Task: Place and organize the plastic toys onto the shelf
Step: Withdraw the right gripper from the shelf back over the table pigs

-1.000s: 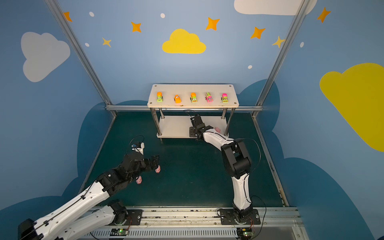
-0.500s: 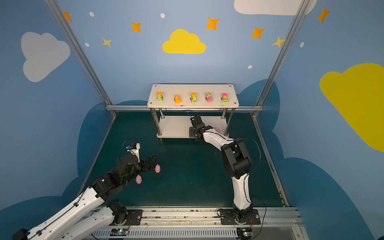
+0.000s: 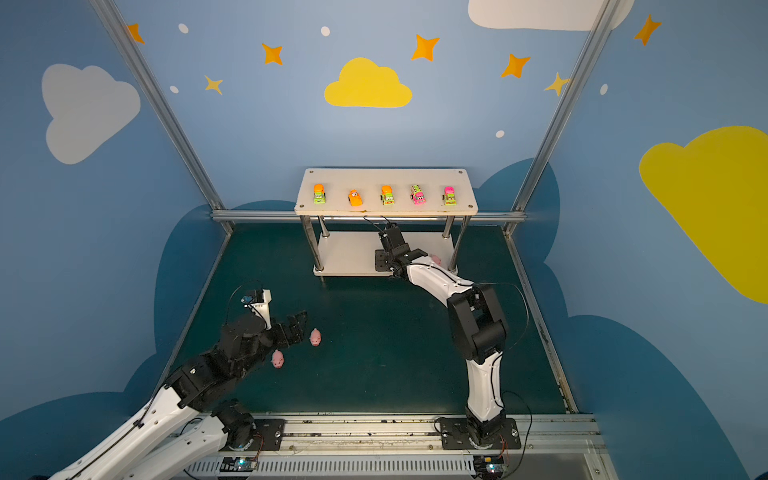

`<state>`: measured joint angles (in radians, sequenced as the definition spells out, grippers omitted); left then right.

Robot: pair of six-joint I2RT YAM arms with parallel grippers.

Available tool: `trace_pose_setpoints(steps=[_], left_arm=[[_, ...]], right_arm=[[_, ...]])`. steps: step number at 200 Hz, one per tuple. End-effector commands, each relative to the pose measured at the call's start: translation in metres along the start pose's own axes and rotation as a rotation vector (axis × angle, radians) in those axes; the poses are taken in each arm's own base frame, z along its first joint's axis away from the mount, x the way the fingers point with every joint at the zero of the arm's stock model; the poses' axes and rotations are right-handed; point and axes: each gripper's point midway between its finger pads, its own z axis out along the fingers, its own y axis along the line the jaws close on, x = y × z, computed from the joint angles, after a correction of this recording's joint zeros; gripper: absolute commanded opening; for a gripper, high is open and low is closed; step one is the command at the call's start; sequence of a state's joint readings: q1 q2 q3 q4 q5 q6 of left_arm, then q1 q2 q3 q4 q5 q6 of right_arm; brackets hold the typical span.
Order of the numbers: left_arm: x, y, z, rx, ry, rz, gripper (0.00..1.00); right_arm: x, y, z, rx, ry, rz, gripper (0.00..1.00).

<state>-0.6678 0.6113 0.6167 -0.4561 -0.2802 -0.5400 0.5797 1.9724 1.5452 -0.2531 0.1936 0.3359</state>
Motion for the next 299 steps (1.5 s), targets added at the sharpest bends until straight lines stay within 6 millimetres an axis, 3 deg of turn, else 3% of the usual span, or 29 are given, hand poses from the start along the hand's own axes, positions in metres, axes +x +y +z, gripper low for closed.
trace_pose_setpoints(steps=[1, 71, 141, 210, 258, 299], left_arm=[[0.010, 0.013, -0.002, -0.042, 0.022, -0.017, 1.00], [0.029, 0.030, -0.012, -0.053, 0.043, -0.108, 1.00], [0.069, 0.064, -0.021, -0.118, 0.105, -0.242, 1.00], [0.099, 0.092, -0.024, -0.196, 0.126, -0.322, 1.00], [0.101, 0.096, -0.026, -0.194, 0.107, -0.325, 1.00], [0.106, 0.100, -0.026, -0.197, 0.109, -0.326, 1.00]], right_arm=[[-0.005, 0.003, -0.022, -0.004, -0.020, -0.003, 0.68], [0.034, 0.021, -0.068, -0.027, -0.005, -0.010, 0.77], [0.104, 0.079, -0.117, -0.135, 0.023, -0.042, 0.77], [0.174, 0.156, -0.130, -0.235, 0.063, -0.136, 0.76], [0.199, 0.195, -0.125, -0.274, 0.084, -0.162, 0.76], [0.207, 0.212, -0.115, -0.290, 0.099, -0.165, 0.76]])
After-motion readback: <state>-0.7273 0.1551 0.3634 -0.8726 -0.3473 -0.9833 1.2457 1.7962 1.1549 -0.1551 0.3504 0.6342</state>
